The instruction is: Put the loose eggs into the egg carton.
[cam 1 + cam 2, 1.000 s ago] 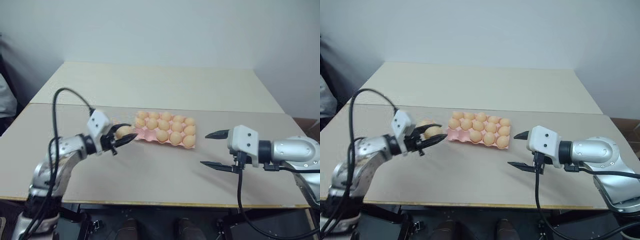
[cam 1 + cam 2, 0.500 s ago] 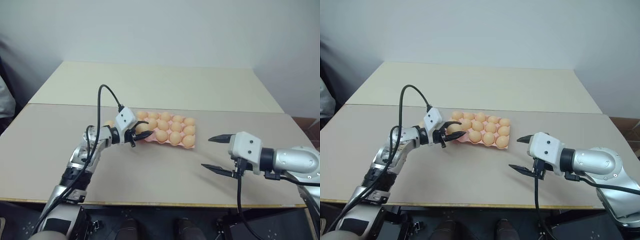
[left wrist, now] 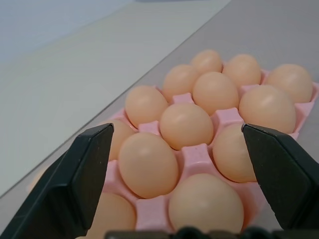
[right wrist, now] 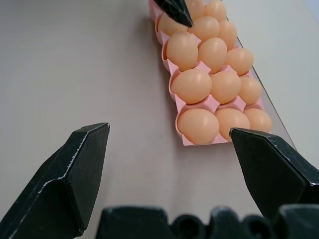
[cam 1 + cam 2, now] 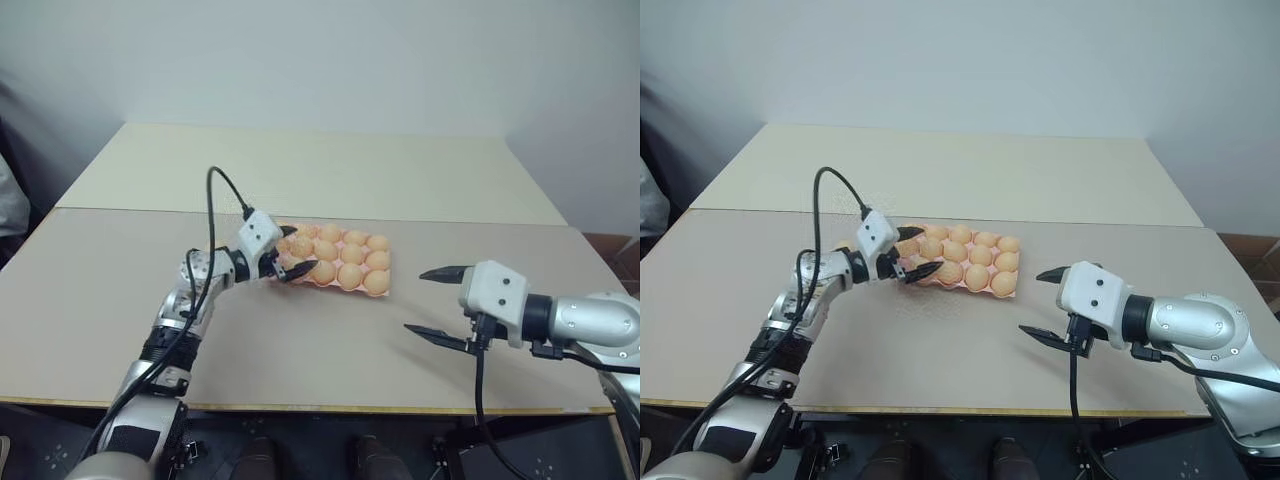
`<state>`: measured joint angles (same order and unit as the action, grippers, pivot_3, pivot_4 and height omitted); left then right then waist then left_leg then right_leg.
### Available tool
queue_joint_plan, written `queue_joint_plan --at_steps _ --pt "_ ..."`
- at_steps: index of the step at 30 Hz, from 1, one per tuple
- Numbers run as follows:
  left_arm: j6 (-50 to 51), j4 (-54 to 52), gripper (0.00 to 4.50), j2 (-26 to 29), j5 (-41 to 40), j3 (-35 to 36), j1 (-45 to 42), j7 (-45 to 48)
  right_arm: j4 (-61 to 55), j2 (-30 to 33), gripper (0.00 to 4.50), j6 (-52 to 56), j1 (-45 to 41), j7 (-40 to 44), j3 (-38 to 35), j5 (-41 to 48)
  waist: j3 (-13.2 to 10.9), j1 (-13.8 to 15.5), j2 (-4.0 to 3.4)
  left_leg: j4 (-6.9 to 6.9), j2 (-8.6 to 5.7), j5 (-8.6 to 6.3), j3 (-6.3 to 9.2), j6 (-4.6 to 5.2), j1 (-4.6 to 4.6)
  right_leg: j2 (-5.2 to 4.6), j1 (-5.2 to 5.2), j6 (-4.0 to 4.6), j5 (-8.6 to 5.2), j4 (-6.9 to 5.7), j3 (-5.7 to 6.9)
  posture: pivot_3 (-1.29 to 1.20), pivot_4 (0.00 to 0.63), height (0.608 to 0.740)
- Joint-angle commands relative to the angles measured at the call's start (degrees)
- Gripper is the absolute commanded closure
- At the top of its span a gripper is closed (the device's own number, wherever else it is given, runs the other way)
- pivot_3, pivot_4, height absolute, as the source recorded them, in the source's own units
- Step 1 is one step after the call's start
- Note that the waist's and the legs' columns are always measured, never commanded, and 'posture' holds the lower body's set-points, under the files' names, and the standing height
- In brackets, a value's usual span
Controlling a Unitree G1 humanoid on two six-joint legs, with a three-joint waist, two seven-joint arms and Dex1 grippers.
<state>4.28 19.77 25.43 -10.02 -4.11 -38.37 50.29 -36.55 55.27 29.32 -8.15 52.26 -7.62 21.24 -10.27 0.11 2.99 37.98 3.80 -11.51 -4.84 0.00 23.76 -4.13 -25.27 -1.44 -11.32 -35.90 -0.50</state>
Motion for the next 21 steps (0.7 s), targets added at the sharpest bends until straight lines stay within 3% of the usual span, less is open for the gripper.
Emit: queue_joint_plan --at_steps 1,12,21 --pt "2.49 -6.28 0.02 2.75 -4.19 4.30 2.61 1.53 -0.69 1.02 0.00 -0.30 -0.73 0.20 -1.75 0.27 0.00 -0.16 0.00 0.00 0.01 0.00 0.00 0.00 0.00 0.00 0.00 0.00 0.00 -0.02 0.00 0.00 0.150 0.740" --pt "20.94 -35.50 0.02 22.28 -12.91 23.16 29.05 1.73 2.50 1.27 0.00 -2.13 -2.90 2.72 0.42 0.14 0.00 -0.58 -0.01 -0.02 0.04 -0.01 -0.02 -0.03 -0.09 -0.11 -0.01 0.35 -0.23 -0.05 0.07 0.00 0.150 0.740" --pt "27.86 -43.45 0.02 22.75 -17.17 41.68 44.73 -1.23 7.10 0.53 0.00 -5.63 -7.23 5.32 3.74 -0.95 0.00 -0.77 -0.01 -0.06 0.06 -0.04 -0.10 -0.07 -0.02 -0.19 -0.17 0.38 -0.26 -0.01 0.10 0.00 0.150 0.740"
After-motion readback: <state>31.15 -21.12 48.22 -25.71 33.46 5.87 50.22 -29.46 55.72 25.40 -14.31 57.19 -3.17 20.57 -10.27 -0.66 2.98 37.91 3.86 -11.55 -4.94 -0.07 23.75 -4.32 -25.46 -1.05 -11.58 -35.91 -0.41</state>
